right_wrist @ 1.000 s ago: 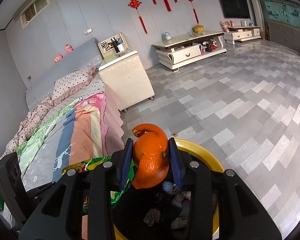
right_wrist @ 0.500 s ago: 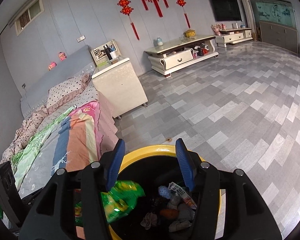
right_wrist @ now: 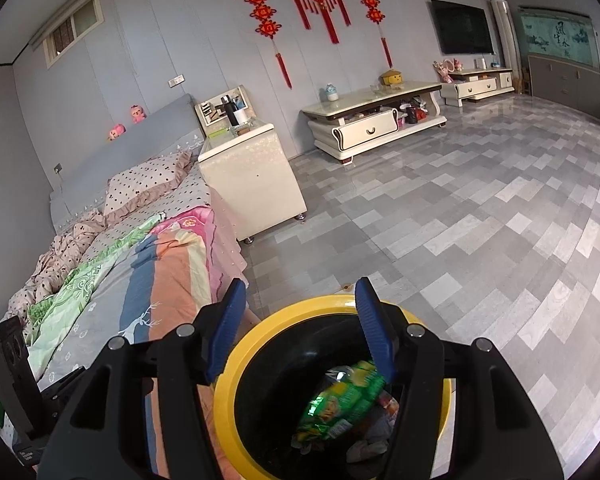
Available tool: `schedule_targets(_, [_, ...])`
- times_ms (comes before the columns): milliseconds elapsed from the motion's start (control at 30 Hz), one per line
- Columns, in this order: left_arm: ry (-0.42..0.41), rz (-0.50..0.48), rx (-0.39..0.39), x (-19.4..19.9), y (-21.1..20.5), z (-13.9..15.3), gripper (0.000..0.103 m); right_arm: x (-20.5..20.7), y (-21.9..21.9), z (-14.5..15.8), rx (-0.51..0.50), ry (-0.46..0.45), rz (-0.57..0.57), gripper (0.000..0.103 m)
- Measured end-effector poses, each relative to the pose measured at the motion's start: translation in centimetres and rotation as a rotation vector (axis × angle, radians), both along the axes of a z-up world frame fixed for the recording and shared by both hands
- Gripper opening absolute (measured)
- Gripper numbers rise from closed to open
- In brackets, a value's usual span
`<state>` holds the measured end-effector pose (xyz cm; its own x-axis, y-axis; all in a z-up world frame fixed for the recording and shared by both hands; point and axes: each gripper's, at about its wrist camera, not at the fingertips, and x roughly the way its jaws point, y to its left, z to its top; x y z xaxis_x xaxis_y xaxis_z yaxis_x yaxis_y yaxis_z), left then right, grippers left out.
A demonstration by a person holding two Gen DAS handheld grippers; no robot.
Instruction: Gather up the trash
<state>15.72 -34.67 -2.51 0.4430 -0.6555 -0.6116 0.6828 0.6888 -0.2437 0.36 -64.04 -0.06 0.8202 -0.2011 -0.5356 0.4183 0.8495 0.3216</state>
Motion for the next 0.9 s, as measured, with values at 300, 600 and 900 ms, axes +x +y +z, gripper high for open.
schedule_targets(300, [-0.02, 0.101, -0.026, 0.7, 6.5, 1.3, 0.065, 2.1, 5.1, 0.9, -0.017, 0.005, 0.088, 0.055])
schedule_targets(600, [-0.059, 0.237, -0.029, 1.0, 14.9, 2.5, 0.065, 5.5, 12.8, 1.8, -0.025, -0.007, 0.219, 0.057])
schedule_targets(900, [-0.082, 0.383, -0.02, 1.4, 23.7, 2.9, 0.065, 8.9, 21.6, 1.4, -0.005, -0.013, 0.364, 0.057])
